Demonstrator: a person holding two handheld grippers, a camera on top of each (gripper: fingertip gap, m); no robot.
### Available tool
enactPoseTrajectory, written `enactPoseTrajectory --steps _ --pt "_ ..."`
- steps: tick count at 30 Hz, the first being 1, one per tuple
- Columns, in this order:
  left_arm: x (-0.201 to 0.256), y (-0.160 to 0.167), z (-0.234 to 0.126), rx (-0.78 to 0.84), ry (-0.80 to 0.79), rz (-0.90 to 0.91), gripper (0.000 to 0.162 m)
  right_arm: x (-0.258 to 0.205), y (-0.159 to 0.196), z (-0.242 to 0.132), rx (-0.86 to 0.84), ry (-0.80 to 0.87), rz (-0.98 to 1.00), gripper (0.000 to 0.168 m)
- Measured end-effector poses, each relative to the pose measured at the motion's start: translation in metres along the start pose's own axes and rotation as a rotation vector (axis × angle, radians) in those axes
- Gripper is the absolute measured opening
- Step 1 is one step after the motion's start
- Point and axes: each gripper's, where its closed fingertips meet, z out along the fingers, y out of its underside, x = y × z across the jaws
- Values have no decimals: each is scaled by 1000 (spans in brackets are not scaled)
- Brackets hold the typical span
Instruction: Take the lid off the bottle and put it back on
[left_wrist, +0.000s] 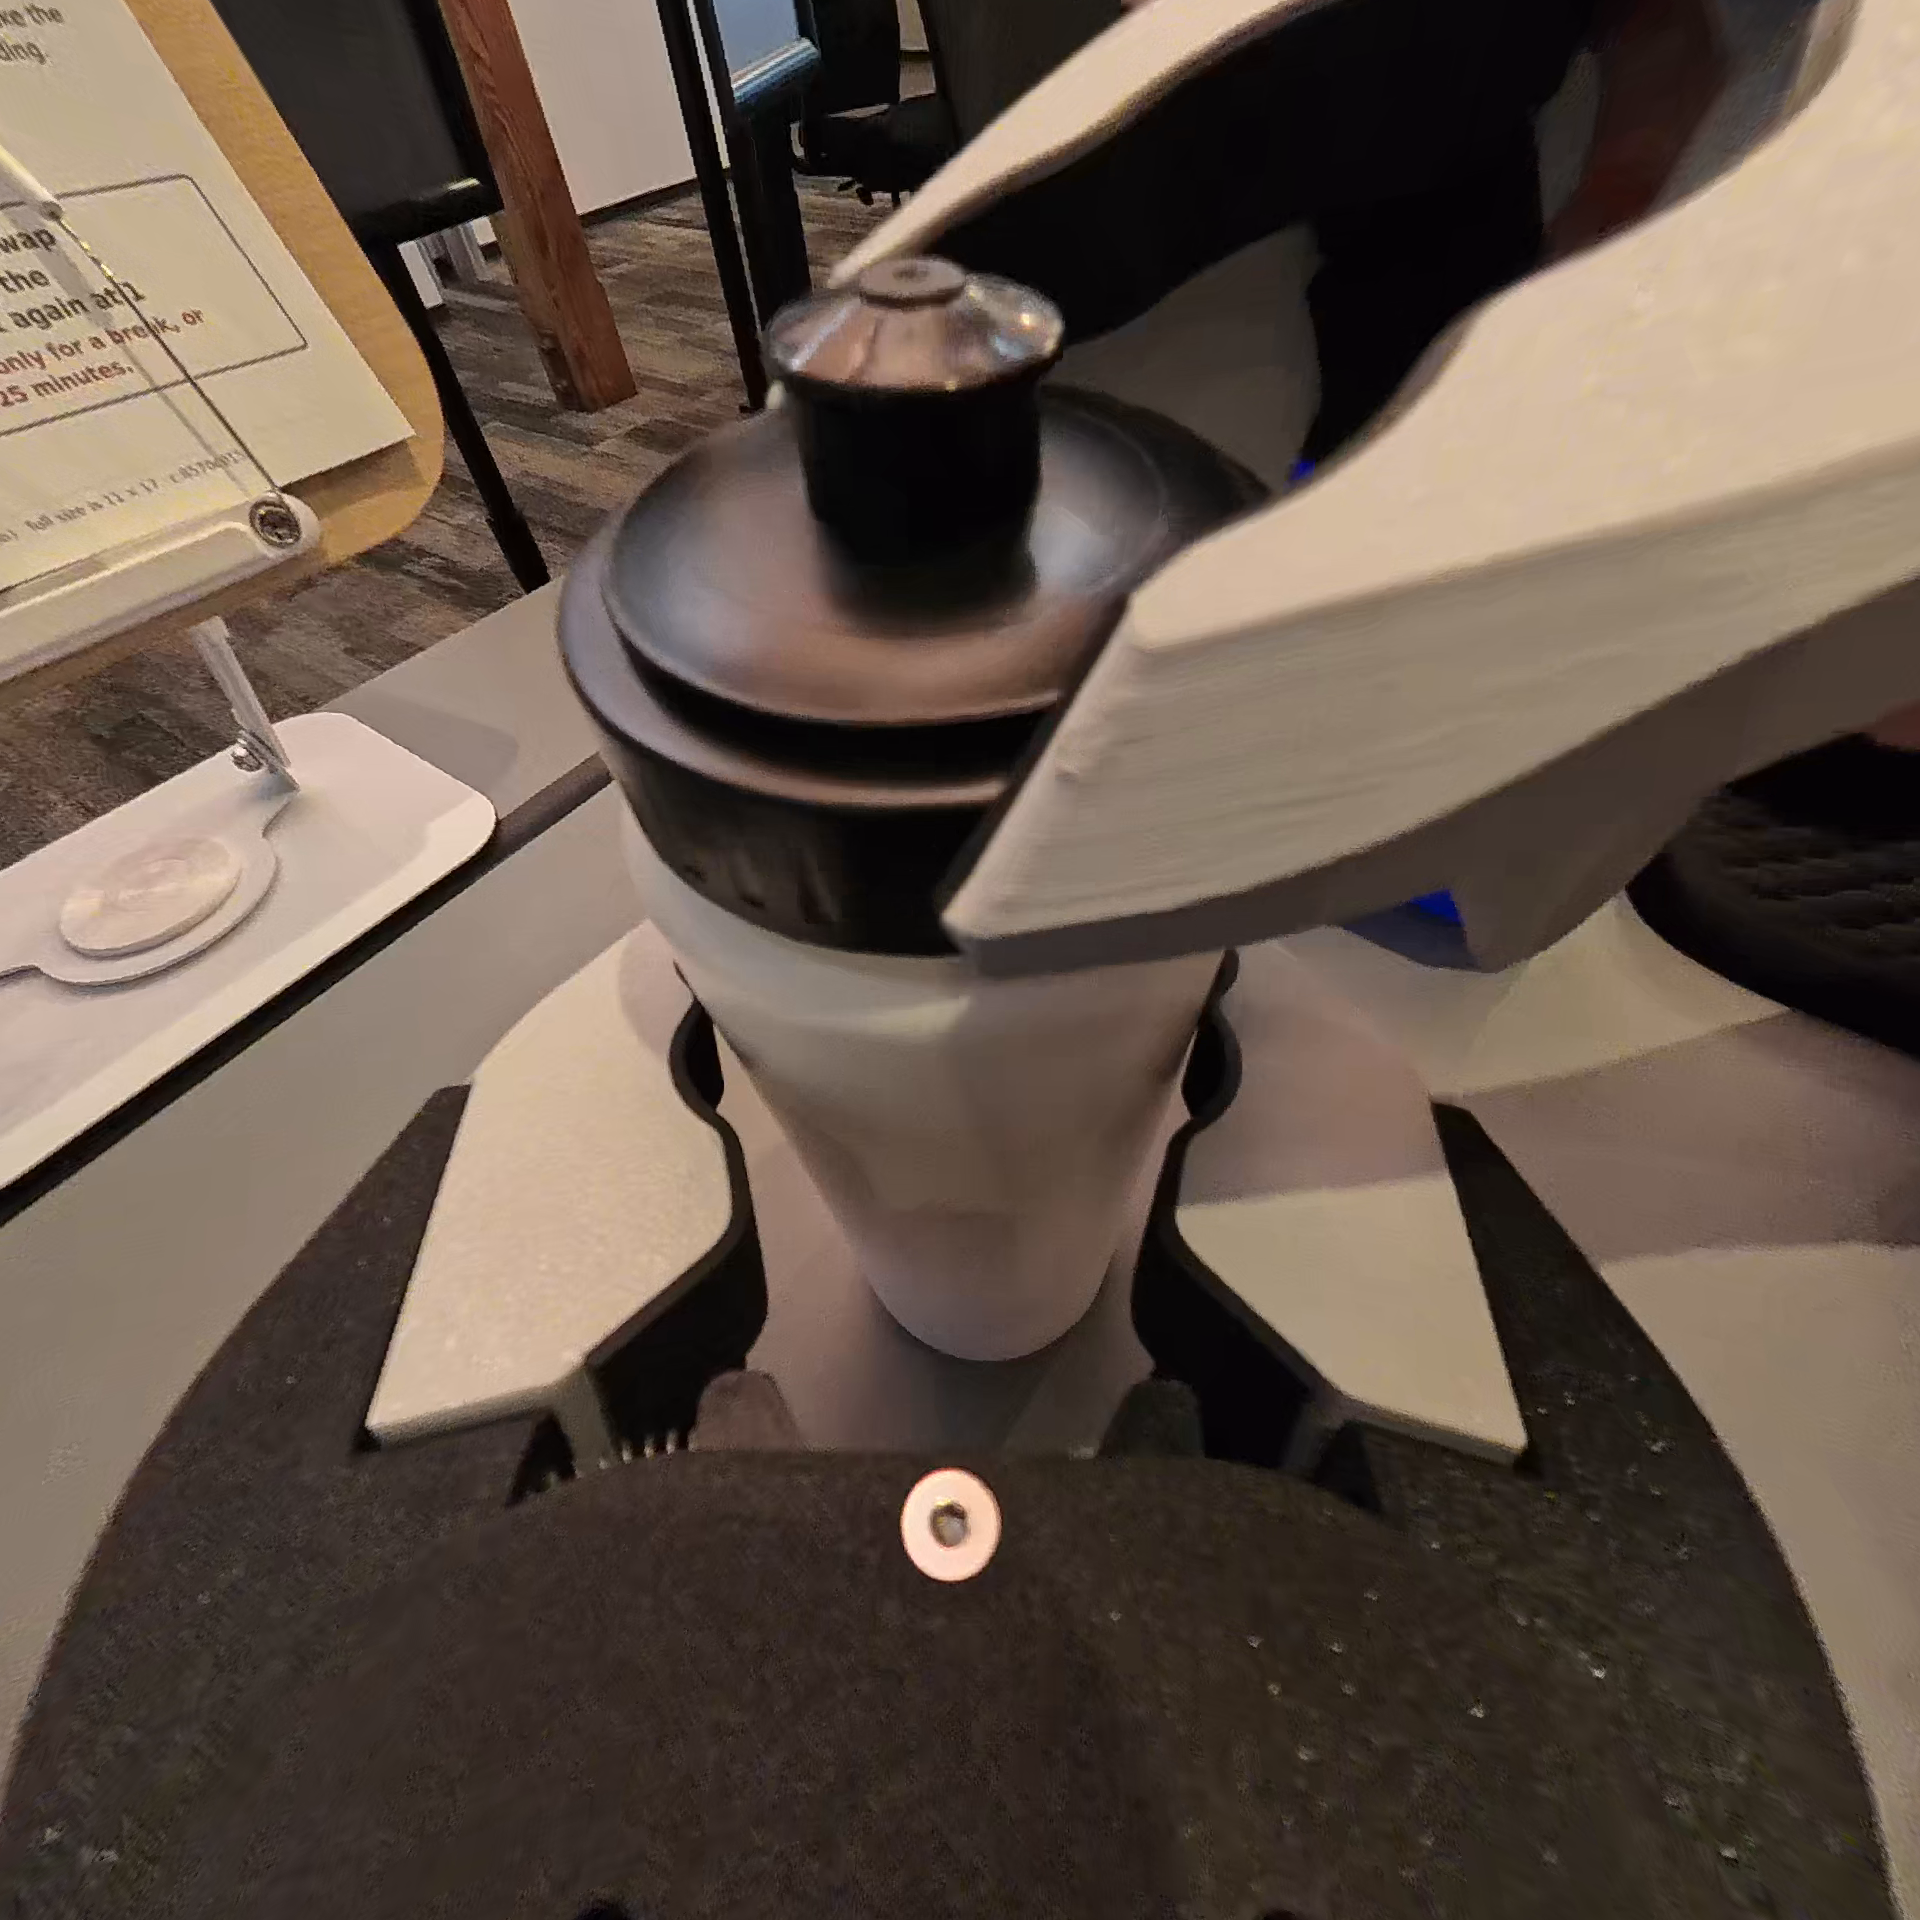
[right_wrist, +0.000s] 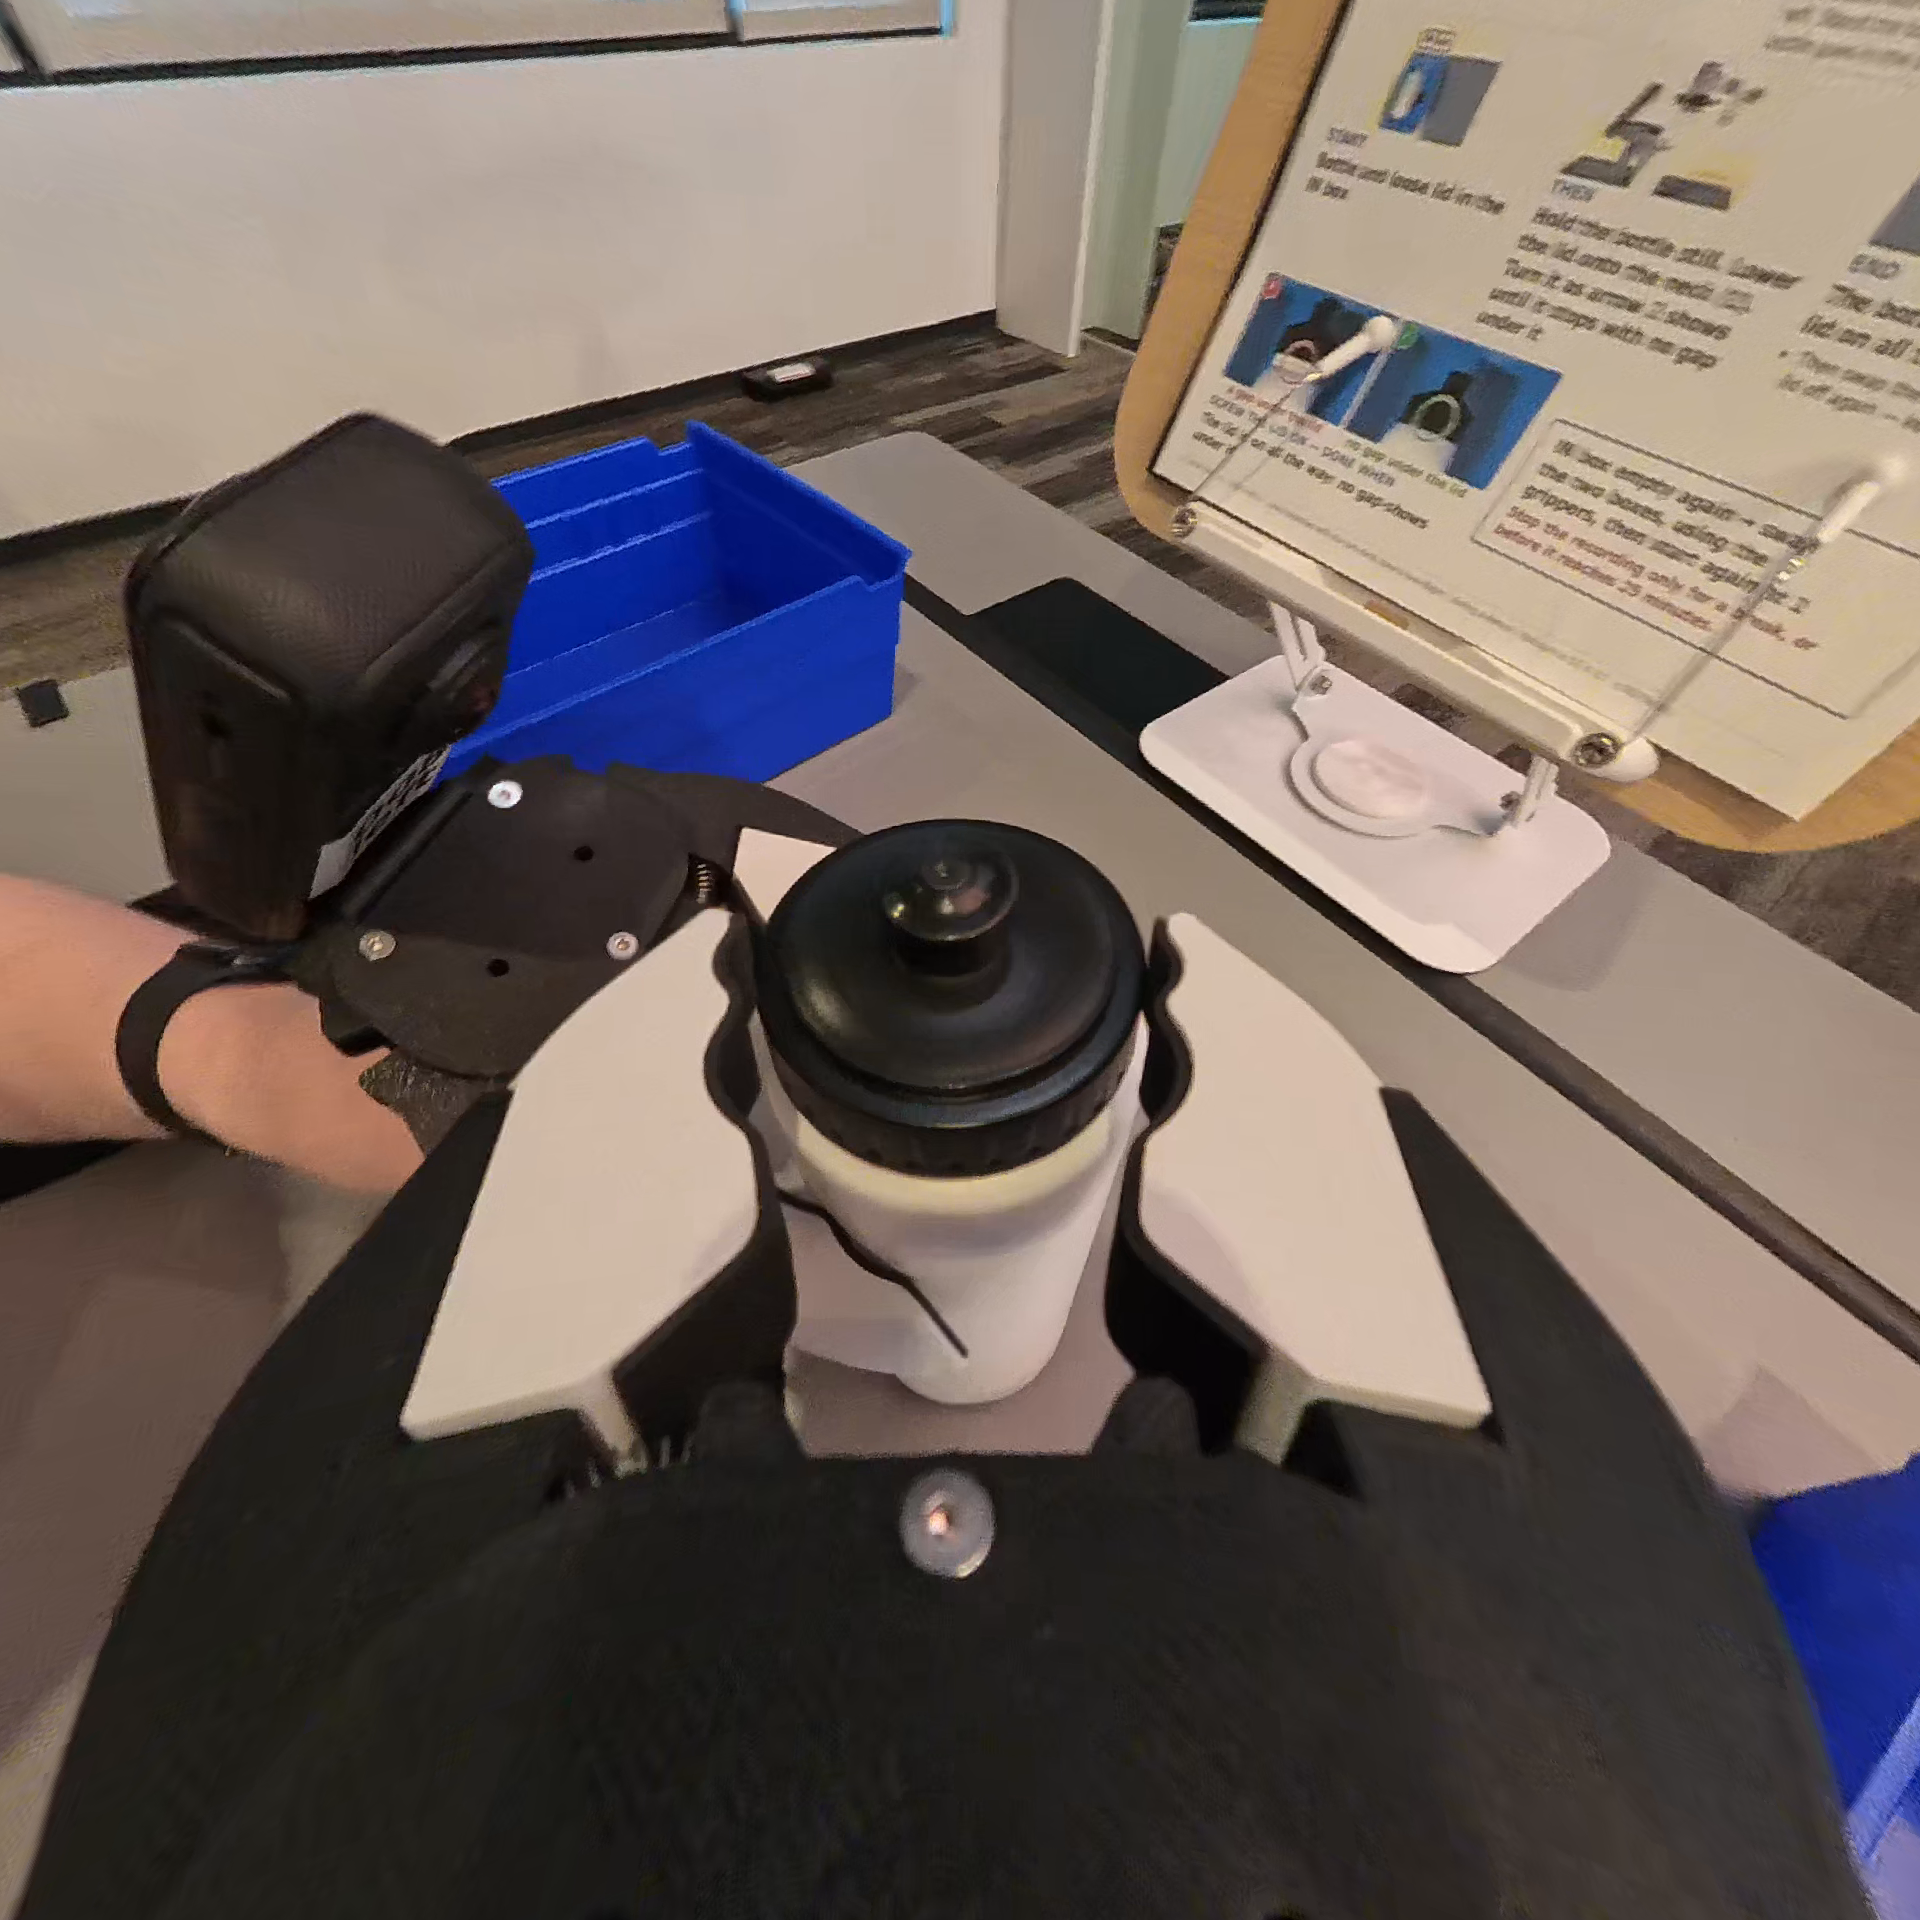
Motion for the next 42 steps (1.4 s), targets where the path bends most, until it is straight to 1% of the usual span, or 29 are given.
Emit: enactPoseTrajectory --steps 4,6,8,10,12,15,17,19,23,26,28,31,35,37,39,40,42 --pt "11 1 -1 -7 80 65 89 -10 4 -8 -8 -243 -79 77" --pt "19 1 -2 -5 137 73 89 -12 7 -13 -3 -317 -92 76" --pt "19 1 -1 -5 146 65 89 -11 5 -12 15 -306 -105 75" --pt "14 1 -1 -8 113 51 89 -7 4 -8 2 -255 -70 75" --pt "7 1 2 -21 50 39 89 -1 4 -4 -15 -164 -18 75" --pt "-1 0 4 -26 -9 16 89 8 3 1 -7 19 53 76" --pt "-3 0 4 -28 -17 14 88 8 2 2 9 74 52 75" --pt "-2 1 3 -28 1 22 88 5 2 1 -1 20 38 76" --pt "3 2 0 -43 47 60 88 -5 2 -6 0 -199 7 76" --pt "7 3 -2 -47 80 90 88 -4 1 -9 31 -253 -17 81" --pt "9 2 -1 -42 92 107 88 -9 0 -9 52 -286 -46 73" --pt "7 0 2 -25 80 80 88 0 1 -6 13 -207 5 72" --pt "0 -3 10 8 25 33 88 17 1 -1 19 -1 146 72" --pt "-2 -4 12 22 12 28 88 19 0 -1 37 61 135 72" --pt "-2 -4 12 36 17 35 88 16 0 -1 29 23 115 72" --pt "-1 -4 11 35 26 38 88 13 0 -1 18 -32 93 72" --pt "1 -3 10 26 50 42 88 5 2 -4 -1 -167 35 80"
